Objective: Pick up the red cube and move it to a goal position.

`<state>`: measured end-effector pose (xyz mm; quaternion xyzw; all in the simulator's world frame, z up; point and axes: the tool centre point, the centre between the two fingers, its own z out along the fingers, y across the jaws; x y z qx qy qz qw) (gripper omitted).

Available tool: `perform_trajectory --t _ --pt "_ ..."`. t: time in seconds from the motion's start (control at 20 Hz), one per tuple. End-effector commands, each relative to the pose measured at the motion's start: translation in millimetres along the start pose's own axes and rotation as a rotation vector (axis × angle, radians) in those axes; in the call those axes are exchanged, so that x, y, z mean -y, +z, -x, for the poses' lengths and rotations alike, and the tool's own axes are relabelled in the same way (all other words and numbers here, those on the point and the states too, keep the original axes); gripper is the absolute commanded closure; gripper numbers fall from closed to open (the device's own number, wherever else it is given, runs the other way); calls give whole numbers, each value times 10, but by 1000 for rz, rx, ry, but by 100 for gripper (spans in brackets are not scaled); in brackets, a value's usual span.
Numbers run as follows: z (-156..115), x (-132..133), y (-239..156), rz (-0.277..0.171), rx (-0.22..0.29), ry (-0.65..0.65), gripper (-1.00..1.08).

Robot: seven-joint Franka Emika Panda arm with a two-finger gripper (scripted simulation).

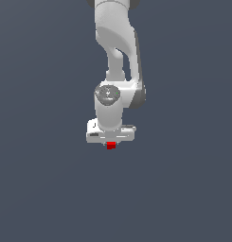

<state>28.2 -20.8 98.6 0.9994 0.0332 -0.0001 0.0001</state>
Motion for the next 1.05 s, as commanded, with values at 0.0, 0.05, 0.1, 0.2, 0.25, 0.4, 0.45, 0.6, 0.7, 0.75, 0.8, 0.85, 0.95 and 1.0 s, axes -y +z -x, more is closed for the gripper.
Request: perform_trajectory --t 0.0,0.05,0.1,0.2,0.25,0.4,0.45,0.6,0.7,0.75,0.8,0.85,0.95,1.0 --pt "-154 32 -93 0 0 0 108" --pt "-211 43 -125 0 0 0 108" --pt "-264 53 -155 0 0 0 108" --pt "-360 70 -208 0 0 0 108" --pt "-402 78 -231 0 0 0 108" --pt "-509 97 -289 0 0 0 108" --pt "-538 102 -304 0 0 0 108" --pt "-609 113 -341 0 0 0 108" --pt "-643 119 -358 0 0 0 108" --pt "-656 120 -365 0 0 0 108" --pt "-667 122 -370 0 0 0 108" --pt "-675 123 -373 0 0 0 108" --pt "-684 124 -378 0 0 0 108" --pt "-685 124 -378 0 0 0 108"
